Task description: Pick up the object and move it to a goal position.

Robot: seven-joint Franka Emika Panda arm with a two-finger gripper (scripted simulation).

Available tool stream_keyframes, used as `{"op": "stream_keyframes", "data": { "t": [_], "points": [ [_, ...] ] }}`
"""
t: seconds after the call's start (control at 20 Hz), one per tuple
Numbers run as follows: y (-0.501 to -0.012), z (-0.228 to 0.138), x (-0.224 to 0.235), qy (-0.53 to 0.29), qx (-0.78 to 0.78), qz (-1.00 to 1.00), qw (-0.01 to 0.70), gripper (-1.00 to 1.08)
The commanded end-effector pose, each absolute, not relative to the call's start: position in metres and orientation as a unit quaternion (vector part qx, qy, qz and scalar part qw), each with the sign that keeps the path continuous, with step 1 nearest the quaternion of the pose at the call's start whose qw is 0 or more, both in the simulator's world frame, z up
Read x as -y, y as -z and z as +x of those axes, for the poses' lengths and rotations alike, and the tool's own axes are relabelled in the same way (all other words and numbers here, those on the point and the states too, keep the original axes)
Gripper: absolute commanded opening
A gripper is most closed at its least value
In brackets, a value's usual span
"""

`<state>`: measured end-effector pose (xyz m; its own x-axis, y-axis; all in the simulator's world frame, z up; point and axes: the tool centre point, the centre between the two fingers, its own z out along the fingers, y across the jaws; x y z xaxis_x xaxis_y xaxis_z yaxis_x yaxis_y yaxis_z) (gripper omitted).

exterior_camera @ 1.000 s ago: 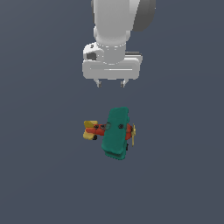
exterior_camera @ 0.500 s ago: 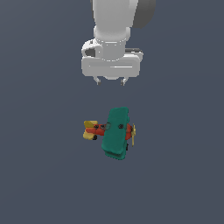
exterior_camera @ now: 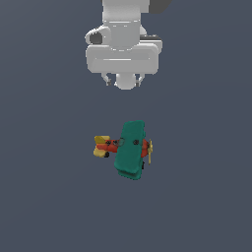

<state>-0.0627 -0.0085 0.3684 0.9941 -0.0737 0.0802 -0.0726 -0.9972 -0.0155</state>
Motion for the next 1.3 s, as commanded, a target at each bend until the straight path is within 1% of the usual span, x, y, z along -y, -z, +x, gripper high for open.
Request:
{"op": "stream_keyframes", "data": {
  "t": [0.0,0.6,1.25],
  "points": [
    [-0.385,-0.061,0.010,0.053,-0.046,-0.997,0.012,1.08],
    [-0.466,-0.062,0.022,0.113,-0.095,-0.988,0.053,1.08],
    [-0.543,-0.072,0.044,0.163,-0.145,-0.969,0.119,1.08]
  ]
}}
